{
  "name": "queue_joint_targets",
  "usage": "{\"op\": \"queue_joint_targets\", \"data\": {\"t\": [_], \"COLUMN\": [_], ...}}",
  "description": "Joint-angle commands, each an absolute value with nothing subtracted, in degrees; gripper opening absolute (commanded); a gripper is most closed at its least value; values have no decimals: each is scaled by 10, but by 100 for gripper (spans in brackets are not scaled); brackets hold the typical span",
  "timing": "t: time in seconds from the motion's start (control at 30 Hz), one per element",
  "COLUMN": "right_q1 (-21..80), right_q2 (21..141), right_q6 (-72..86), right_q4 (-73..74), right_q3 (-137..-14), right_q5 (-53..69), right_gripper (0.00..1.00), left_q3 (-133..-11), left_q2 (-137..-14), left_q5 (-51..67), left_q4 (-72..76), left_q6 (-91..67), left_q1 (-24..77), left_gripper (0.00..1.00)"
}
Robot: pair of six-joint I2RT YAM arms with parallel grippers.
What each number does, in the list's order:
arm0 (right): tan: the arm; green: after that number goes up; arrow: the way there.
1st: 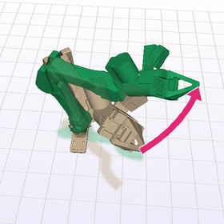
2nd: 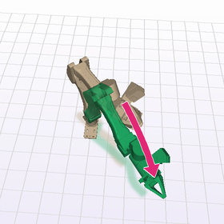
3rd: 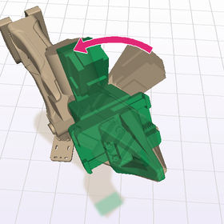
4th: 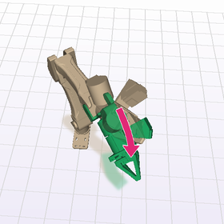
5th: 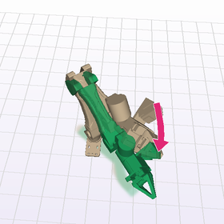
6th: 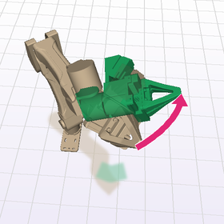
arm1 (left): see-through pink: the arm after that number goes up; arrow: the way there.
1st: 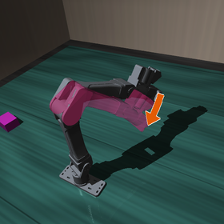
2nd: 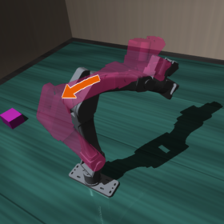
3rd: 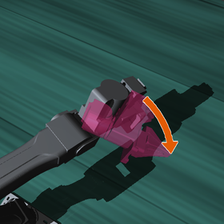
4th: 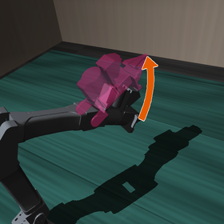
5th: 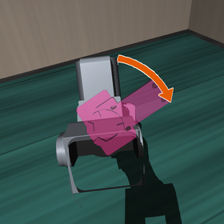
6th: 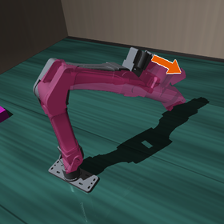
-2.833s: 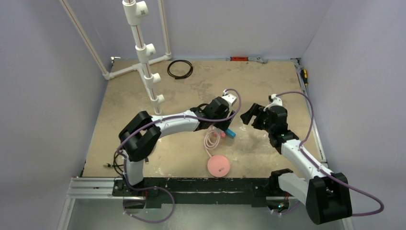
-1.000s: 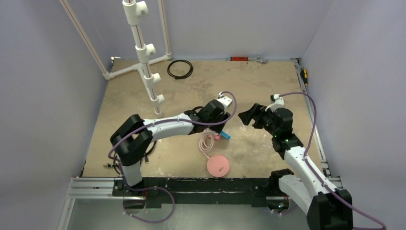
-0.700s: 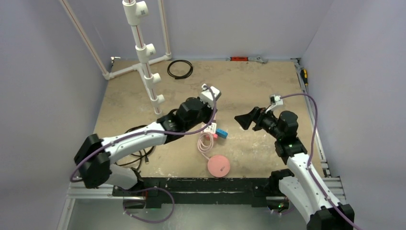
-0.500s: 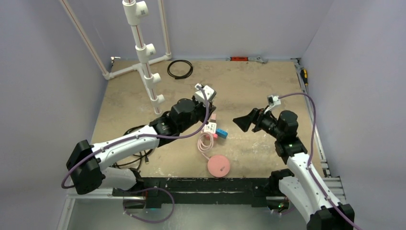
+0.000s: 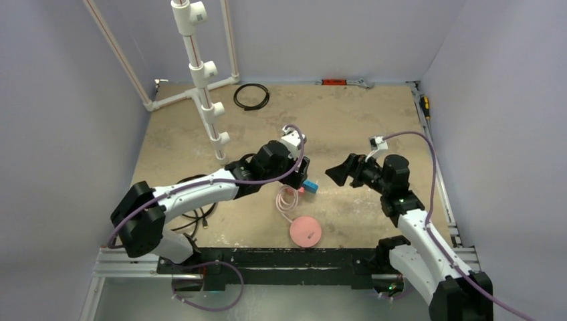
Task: Pull the plug off the socket
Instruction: Remove the plug from the socket.
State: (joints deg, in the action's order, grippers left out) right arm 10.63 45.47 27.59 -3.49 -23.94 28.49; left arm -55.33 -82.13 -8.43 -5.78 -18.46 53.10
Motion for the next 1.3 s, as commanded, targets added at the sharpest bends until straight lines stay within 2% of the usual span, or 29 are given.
{"op": "queue_joint_targets", "data": {"t": [0.0, 0.3, 0.7, 0.97, 1.07, 1.2, 1.27], "right_q1": [116, 121, 121, 122, 122, 122, 122], "right_q2": [486, 535, 550, 582, 583, 579, 572], "right_q6": [290, 292, 267, 262, 258, 257, 257], "right_q4": [-82, -120, -127, -137, -134, -133, -135], "right_q3": [-232, -224, -213, -214, -213, -213, -211], "right_q5": [266, 253, 231, 226, 221, 217, 220], "right_gripper": [90, 89, 89, 89, 89, 89, 89], "left_q3": [-595, -668, -703, -710, -707, -709, -705], "left_q2": [-867, -973, -1042, -1062, -1072, -1082, -1074], "left_q5": [-33, -107, -130, -117, -98, -87, -90], "left_q4": [-71, -124, -147, -158, -153, -155, -151], "left_q6": [-238, -244, -238, -237, -241, -240, -239], "left_q1": [499, 493, 501, 501, 501, 501, 501], "left_gripper": [81, 78, 77, 65, 57, 38, 34]}}
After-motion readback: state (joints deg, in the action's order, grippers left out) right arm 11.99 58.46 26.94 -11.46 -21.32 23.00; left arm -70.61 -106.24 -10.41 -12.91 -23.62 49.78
